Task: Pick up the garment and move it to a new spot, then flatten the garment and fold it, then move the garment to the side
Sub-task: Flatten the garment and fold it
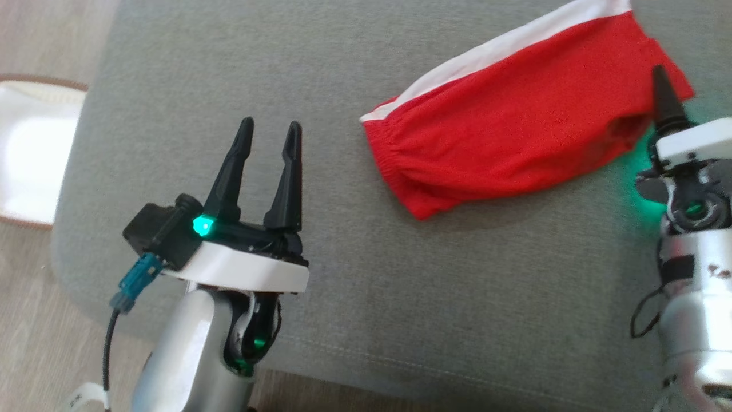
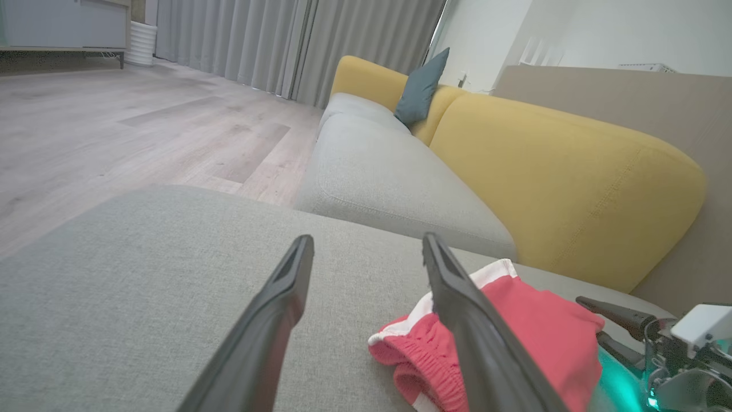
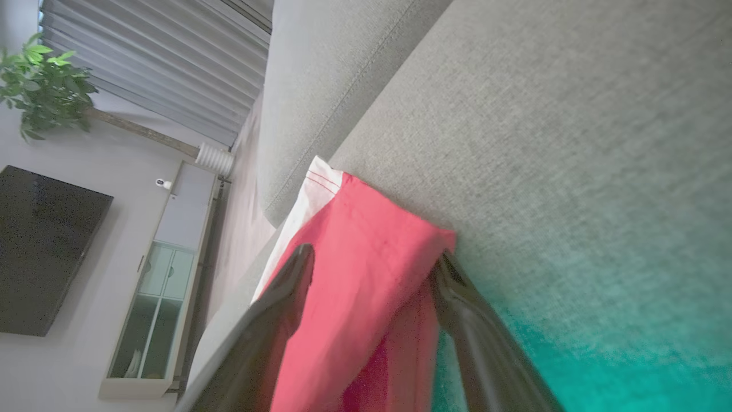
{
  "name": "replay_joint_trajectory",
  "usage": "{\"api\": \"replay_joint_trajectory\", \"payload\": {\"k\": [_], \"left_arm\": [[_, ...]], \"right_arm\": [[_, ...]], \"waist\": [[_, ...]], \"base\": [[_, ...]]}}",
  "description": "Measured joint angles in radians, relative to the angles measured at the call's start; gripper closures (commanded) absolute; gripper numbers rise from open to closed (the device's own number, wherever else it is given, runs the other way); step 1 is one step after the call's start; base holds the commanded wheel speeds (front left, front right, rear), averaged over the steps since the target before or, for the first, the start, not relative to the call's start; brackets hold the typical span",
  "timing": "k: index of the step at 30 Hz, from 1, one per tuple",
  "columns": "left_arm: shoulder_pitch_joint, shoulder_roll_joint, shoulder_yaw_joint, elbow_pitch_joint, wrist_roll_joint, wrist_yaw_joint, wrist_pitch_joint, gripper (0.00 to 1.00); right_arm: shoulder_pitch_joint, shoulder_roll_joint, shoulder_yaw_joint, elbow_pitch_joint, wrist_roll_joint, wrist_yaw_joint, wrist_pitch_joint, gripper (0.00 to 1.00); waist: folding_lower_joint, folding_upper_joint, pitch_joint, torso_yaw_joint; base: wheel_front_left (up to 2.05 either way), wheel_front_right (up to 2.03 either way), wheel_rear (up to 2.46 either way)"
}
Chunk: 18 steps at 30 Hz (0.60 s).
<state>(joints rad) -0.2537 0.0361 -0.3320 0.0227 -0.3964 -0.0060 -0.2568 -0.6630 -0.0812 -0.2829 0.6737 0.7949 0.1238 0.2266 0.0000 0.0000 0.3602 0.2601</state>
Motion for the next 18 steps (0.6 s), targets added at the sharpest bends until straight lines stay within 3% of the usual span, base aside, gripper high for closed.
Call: {"api": "replay_joint_trajectory", "payload": {"k": [8, 18], "left_arm": [[-0.006, 0.0, -0.017, -0.047, -0.02, 0.019, 0.0, 0.0], [-0.006, 0.0, -0.023, -0.051, -0.039, 0.025, 0.0, 0.0]], "right_arm": [[-0.121, -0.018, -0.147, 0.154, -0.152, -0.001, 0.056, 0.0], [-0.244, -0.029, -0.229, 0.291, -0.316, -0.001, 0.12, 0.0]], "waist": [[0.0, 0.0, 0.005, 0.047], [0.0, 0.0, 0.012, 0.062]], "base": [[0.0, 0.0, 0.0], [0.0, 0.0, 0.0]]}}
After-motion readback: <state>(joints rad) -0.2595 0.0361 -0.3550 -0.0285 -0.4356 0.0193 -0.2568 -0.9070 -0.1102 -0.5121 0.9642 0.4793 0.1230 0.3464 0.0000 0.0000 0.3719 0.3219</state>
